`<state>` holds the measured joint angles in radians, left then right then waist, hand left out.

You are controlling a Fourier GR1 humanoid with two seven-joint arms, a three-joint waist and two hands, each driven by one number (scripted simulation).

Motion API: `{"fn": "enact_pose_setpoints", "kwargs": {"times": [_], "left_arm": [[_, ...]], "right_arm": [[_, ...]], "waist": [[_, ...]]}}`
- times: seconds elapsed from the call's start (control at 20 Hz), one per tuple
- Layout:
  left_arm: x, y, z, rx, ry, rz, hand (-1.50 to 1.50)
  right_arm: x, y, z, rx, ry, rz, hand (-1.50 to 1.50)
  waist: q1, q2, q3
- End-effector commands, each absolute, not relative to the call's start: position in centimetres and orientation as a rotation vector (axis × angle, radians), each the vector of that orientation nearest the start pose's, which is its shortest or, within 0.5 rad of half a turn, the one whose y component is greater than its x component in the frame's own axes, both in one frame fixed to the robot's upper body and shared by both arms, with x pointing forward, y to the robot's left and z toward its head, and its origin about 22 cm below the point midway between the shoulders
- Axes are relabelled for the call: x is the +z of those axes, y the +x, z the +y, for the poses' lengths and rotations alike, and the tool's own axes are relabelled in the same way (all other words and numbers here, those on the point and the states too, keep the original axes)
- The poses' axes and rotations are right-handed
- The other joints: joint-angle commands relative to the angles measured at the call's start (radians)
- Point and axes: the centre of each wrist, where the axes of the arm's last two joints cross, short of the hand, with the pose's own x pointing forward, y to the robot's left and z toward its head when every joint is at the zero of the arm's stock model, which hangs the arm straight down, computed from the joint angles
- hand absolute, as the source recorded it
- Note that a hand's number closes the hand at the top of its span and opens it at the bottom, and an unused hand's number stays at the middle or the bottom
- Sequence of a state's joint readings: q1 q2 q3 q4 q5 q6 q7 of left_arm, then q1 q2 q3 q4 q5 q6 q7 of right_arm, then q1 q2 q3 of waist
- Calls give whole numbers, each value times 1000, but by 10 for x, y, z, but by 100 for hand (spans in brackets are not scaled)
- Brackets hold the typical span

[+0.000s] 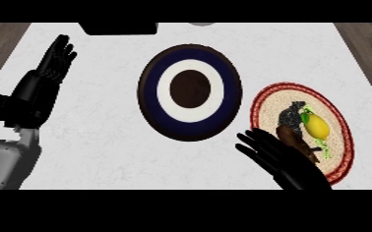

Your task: Pick the sweet potato from the placemat and place it in the plate

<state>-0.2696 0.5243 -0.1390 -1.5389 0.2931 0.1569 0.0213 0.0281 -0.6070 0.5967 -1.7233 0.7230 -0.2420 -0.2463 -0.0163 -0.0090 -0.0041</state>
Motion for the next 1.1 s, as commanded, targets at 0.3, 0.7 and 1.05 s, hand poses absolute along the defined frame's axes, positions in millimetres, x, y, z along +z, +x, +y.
{"fn": "enact_pose_setpoints", "kwargs": {"times": [0.3, 0.7, 1.05], "left_arm": [[101, 295, 288, -232, 163, -1744, 0], [111, 291, 269, -231, 126, -1727, 0], [102, 298, 280, -213, 143, -1744, 0]], "right_arm": [[69, 186, -227, 1757, -981, -1179, -150], [74, 176, -188, 1812, -1029, -845, -150], [76, 181, -181, 1796, -1166, -794, -150]], "waist": [[6, 0, -2], [21, 7, 4], [13, 7, 4]]}}
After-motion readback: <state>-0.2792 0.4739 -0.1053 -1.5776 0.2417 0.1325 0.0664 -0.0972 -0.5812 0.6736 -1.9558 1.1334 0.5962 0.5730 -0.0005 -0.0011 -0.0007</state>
